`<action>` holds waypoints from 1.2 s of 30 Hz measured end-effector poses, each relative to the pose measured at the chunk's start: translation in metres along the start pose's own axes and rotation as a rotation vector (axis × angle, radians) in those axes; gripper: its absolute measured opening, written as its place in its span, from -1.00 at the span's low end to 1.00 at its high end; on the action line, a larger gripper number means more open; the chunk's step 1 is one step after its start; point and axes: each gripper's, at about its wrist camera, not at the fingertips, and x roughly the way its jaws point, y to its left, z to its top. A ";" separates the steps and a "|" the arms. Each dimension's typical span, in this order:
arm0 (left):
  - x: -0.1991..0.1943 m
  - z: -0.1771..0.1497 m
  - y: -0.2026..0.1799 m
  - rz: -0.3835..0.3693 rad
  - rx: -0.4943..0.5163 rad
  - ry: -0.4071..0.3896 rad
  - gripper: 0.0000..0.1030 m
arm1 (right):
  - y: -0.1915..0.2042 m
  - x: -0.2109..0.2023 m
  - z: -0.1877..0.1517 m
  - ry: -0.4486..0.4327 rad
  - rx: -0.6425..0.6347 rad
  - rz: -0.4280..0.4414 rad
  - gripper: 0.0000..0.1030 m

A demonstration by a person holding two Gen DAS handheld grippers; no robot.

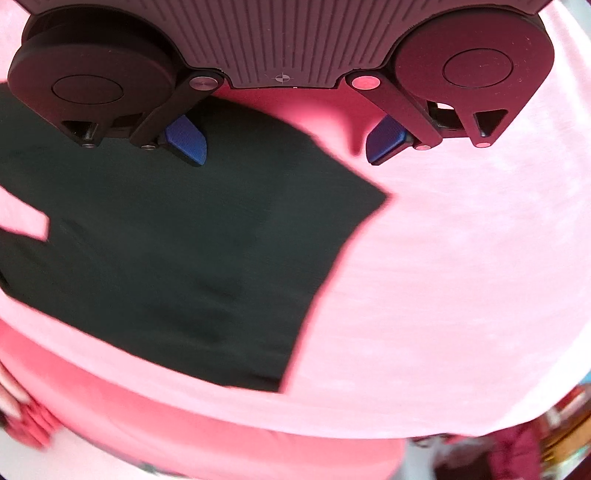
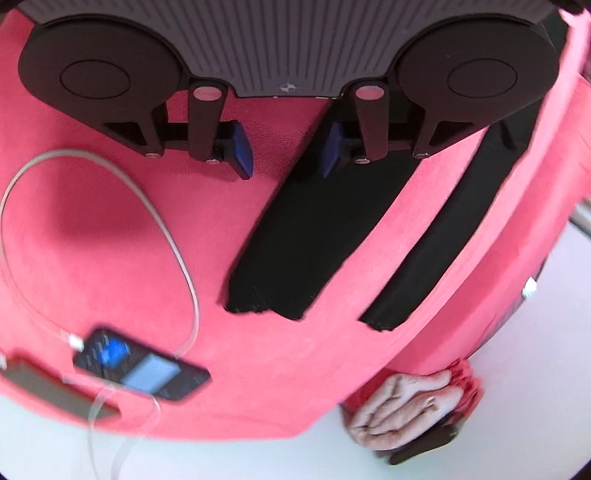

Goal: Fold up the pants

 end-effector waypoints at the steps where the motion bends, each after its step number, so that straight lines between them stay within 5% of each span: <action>1: 0.000 0.000 0.009 0.015 -0.019 -0.003 1.00 | 0.008 -0.001 -0.002 -0.012 -0.046 0.001 -0.05; 7: 0.017 0.006 0.042 0.013 -0.111 0.043 1.00 | 0.049 -0.020 -0.034 -0.006 -0.296 0.059 0.17; 15: 0.026 0.027 0.023 0.001 -0.030 -0.011 1.00 | 0.083 -0.016 -0.058 0.023 -0.443 0.060 0.24; 16: 0.025 0.029 0.021 0.008 -0.025 -0.018 0.59 | 0.084 -0.017 -0.061 0.019 -0.459 0.050 0.25; 17: 0.024 0.029 0.019 0.006 -0.019 -0.029 0.41 | 0.085 -0.018 -0.062 0.012 -0.480 0.037 0.27; 22: 0.021 0.027 0.028 0.061 -0.034 -0.032 0.33 | 0.096 -0.020 -0.078 0.010 -0.617 0.051 0.37; 27: 0.018 0.021 0.036 0.117 -0.039 -0.018 0.32 | 0.116 -0.005 -0.084 0.018 -0.750 0.133 0.55; 30: 0.021 0.025 0.037 0.125 -0.063 0.000 0.35 | 0.112 0.023 -0.079 0.106 -0.770 0.060 0.57; 33: 0.023 0.037 0.022 0.157 -0.028 0.006 0.43 | 0.097 0.016 -0.058 0.024 -0.724 0.024 0.36; 36: 0.011 0.039 -0.001 0.213 0.041 -0.013 0.61 | 0.094 0.000 -0.040 -0.098 -0.737 0.015 0.38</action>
